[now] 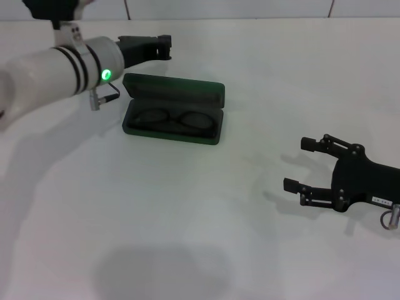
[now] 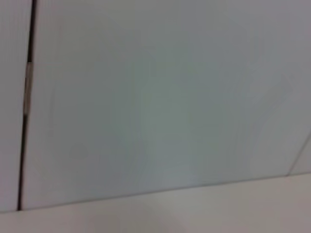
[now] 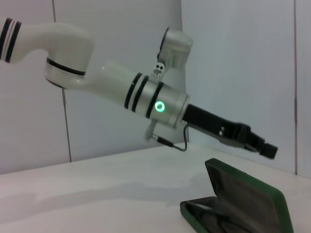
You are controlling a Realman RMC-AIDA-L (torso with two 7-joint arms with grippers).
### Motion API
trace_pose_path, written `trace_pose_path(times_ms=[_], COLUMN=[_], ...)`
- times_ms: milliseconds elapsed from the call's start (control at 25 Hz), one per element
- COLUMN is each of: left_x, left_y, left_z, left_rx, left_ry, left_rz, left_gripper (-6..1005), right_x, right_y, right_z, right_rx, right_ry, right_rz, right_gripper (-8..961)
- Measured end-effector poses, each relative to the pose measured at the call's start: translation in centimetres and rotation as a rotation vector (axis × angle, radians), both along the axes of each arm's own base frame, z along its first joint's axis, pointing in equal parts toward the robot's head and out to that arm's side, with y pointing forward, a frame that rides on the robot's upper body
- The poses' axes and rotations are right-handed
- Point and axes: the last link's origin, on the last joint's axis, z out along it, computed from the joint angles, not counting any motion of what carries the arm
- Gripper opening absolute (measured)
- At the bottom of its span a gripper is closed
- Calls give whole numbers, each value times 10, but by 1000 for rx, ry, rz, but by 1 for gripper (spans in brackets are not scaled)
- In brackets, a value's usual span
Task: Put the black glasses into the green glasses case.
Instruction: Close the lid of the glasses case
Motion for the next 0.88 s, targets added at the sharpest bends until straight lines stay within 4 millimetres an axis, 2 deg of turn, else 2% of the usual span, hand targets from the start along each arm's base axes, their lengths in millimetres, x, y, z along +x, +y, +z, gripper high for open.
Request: trace_pose_path(times_ms=[280,880], left_x=[-11,-28], left_y=[-6,-29], left_z=[-10,-6], left_rx=[-14,-48], left_ry=[27,17], left_rz=[38,-1], left_gripper=[43,45], right_x=[0,0], right_y=[-1,0], right_z=[0,1], right_rx=[6,10], right_ry=[-1,-3], right_rz=[7,10], right_gripper=[883,883])
